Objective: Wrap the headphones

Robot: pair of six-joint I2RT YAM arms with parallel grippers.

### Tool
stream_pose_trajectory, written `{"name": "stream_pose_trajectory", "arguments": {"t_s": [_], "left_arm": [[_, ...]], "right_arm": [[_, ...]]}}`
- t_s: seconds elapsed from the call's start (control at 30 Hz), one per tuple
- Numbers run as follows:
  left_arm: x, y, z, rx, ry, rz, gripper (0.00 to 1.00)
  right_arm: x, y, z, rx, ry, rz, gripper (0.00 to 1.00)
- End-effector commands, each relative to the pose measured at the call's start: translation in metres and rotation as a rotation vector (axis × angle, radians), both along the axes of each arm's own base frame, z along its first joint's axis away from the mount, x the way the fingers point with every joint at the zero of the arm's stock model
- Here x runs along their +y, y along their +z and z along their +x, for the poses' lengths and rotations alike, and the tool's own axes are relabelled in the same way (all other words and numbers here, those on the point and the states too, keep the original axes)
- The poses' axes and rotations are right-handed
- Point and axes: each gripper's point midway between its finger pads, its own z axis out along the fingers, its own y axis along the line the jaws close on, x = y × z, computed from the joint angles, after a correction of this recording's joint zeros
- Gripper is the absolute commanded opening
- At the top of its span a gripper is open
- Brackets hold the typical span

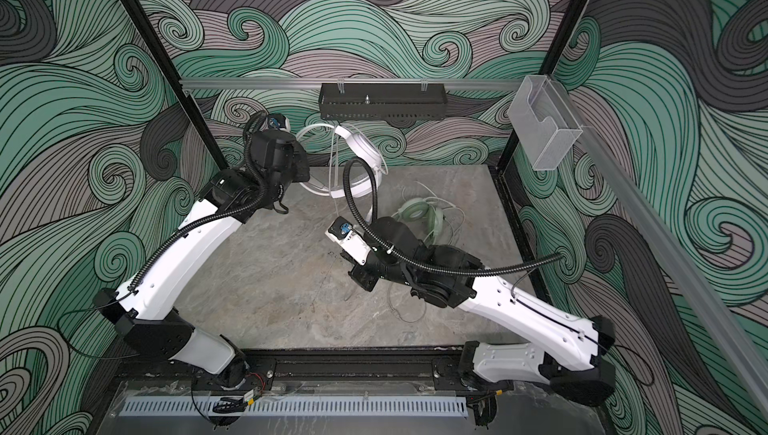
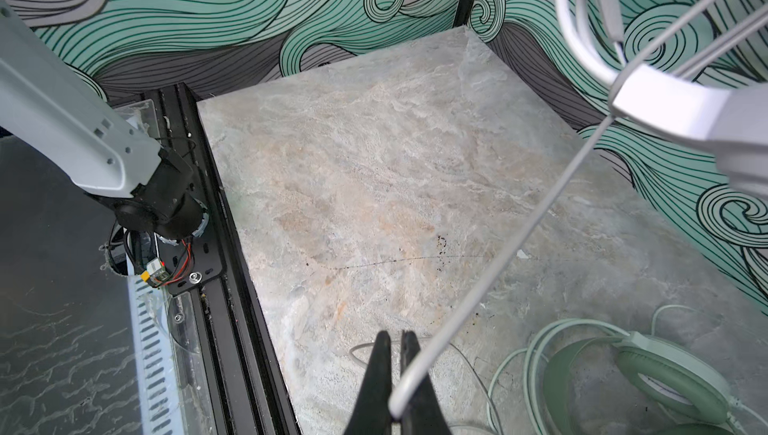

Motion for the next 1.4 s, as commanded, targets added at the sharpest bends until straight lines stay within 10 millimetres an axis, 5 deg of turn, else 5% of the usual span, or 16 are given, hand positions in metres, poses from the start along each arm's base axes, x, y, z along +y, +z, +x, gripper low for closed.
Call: {"name": "stream_pose_trajectory", "arguments": {"t_s": [0.0,0.5,0.7,1.03,1.37], "left_arm": [[0.023,0.039,0.012,-0.173,0.147,-0.031,0.00],[0.023,0.056,0.012,-0.232,0.152,-0.025,0.00],[0.020,0.100,-0.006,-0.271,0.079,-0.131,0.00],[0.030,0.159,-0.058,-0.325,0.001,-0.355,0.00],[0.012,0.219,-0.090,-0.388,-0.181,-0.546,0.00]], "right_arm": [[0.006,0.009,-0.026,0.054,0.105,0.000,0.00],[0.026,0.009,-0.046,0.166,0.199,0.110,0.00],[0.031,-0.010,-0.054,0.127,0.270,0.181,0.00],[0.029,0.013,-0.033,0.042,0.247,0.280,0.03],[0.024,0.027,-0.012,0.040,0.194,0.400,0.06]]}}
